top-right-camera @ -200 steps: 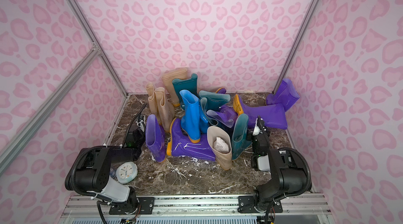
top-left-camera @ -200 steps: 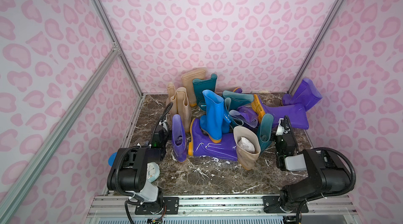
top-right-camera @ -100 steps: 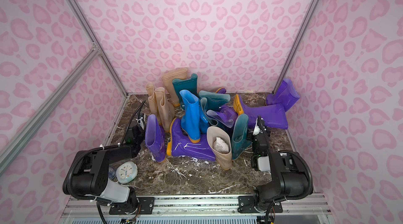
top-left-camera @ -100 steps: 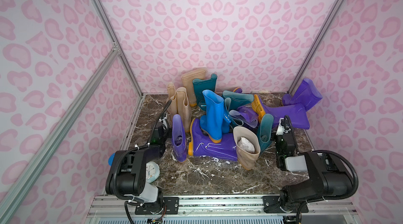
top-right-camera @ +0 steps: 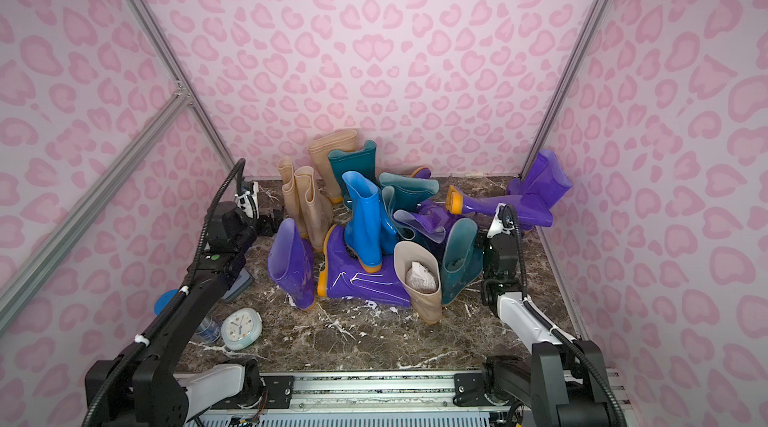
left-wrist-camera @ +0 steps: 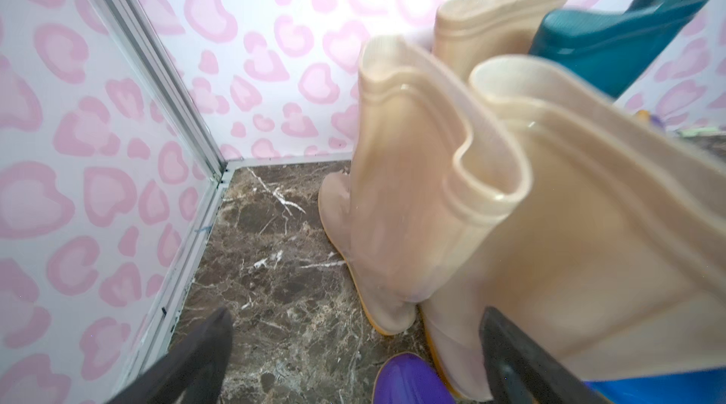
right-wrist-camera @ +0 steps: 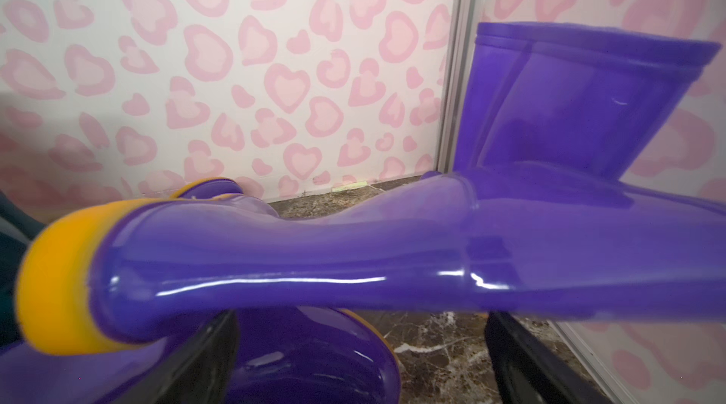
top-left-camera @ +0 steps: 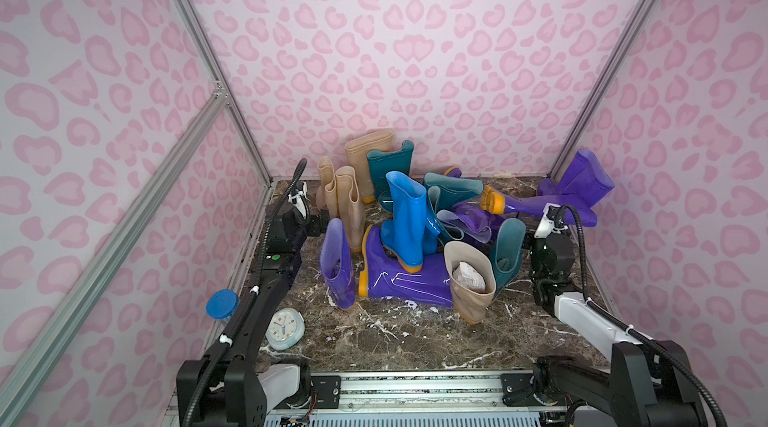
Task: Match and arrange rain boots in pairs
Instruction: Adjust the rain boot at the corner of the board.
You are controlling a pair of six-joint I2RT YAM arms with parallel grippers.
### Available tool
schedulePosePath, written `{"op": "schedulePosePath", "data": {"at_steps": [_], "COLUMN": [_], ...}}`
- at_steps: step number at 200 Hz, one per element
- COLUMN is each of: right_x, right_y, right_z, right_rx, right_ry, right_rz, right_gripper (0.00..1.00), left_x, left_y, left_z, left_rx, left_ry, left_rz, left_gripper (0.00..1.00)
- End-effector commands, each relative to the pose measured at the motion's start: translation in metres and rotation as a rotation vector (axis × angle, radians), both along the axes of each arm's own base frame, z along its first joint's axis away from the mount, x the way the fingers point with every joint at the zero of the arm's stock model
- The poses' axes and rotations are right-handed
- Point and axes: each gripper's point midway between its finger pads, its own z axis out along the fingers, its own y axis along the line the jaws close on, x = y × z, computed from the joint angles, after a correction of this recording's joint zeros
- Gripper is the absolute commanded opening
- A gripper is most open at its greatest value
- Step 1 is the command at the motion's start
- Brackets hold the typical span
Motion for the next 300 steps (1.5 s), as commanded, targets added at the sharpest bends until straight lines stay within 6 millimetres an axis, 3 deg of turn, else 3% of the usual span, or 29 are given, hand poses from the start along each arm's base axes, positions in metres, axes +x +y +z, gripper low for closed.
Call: {"op": "schedulePosePath", "data": {"at_steps": [1, 24, 72, 84, 113, 140, 157, 186, 211, 228, 257, 300], "right_x": [-0.005, -0.011, -0.023, -0.031, -0.028, -0.018, -0.006, 0.011, 0.022, 0.027, 0.029, 0.031], "right_y": [0.007, 0.014, 0.028, 0.017, 0.025, 0.038, 0.062, 0.110, 0.131, 0.134, 0.134, 0.135], "right_z": [-0.012, 0.006, 0.085, 0.095, 0.126, 0.140, 0.149, 0.155, 0.154, 0.149, 0.146, 0.145], "right_rx": [0.033, 0.088, 0.293, 0.444, 0.463, 0.447, 0.416, 0.335, 0.310, 0.305, 0.297, 0.294], "right_ry": [0.142, 0.175, 0.001, -0.054, -0.112, -0.102, -0.070, -0.035, -0.015, -0.001, -0.001, -0.007], "right_rz": [0.002, -0.001, 0.086, 0.020, 0.154, 0.204, 0.259, 0.315, 0.350, 0.357, 0.352, 0.354], "right_gripper": [1.00, 1.00, 1.00, 1.00, 1.00, 0.78, 0.62, 0.65, 0.66, 0.67, 0.68, 0.68], "left_x": [-0.018, -0.028, -0.051, -0.060, -0.076, -0.067, -0.052, -0.026, -0.005, 0.007, 0.023, 0.063], "left_y": [-0.012, -0.013, -0.016, -0.001, 0.016, 0.012, -0.004, -0.018, -0.029, -0.026, -0.038, -0.032], "left_z": [0.015, 0.050, 0.133, 0.143, 0.156, 0.139, 0.121, 0.091, 0.063, 0.045, 0.019, -0.010], "left_rx": [-0.016, -0.060, -0.307, -0.427, -0.487, -0.499, -0.462, -0.421, -0.332, -0.291, -0.210, -0.120], "left_ry": [0.067, 0.094, -0.032, -0.085, -0.237, -0.089, 0.063, 0.283, 0.412, 0.466, 0.543, 0.593], "left_rz": [-0.069, -0.064, -0.019, 0.094, 0.152, 0.147, 0.074, 0.037, 0.033, 0.067, 0.028, 0.080], "left_gripper": [0.99, 0.99, 0.99, 0.99, 0.99, 1.00, 0.88, 0.85, 0.85, 0.84, 0.82, 0.63]}}
